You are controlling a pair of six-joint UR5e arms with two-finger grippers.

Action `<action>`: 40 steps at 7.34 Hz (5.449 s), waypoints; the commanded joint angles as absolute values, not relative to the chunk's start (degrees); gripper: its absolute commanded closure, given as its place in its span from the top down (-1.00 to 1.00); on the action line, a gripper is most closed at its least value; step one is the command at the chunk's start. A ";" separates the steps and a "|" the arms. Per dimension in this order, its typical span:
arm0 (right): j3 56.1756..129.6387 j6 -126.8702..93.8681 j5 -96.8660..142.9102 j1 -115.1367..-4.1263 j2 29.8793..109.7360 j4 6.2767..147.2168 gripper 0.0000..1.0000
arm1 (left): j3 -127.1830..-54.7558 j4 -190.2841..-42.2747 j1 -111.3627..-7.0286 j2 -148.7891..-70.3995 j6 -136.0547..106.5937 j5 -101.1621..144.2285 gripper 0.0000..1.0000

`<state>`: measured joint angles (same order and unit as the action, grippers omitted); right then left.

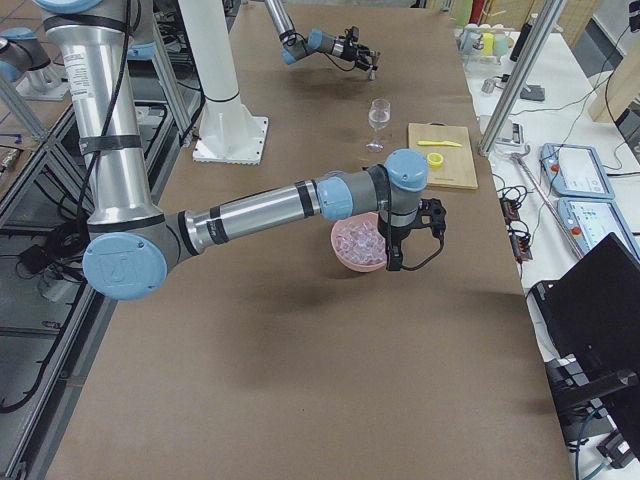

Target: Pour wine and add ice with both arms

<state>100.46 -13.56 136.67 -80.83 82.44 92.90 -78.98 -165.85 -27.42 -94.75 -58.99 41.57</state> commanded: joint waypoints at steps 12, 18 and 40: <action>100.46 -13.62 136.76 -80.86 82.44 92.90 1.00 | -97.02 -165.85 -22.42 -79.20 -60.56 42.01 0.97; 109.66 -27.86 134.24 -71.86 82.62 92.47 1.00 | -117.12 -140.43 -34.22 -78.92 -57.41 65.92 0.97; 98.61 -28.21 121.38 -56.78 77.70 92.37 0.52 | -116.72 -126.21 -51.94 -86.66 -50.71 87.89 0.97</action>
<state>98.62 -28.10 121.24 -56.77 77.61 92.37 -116.72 -126.21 -51.94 -86.66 -50.71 87.89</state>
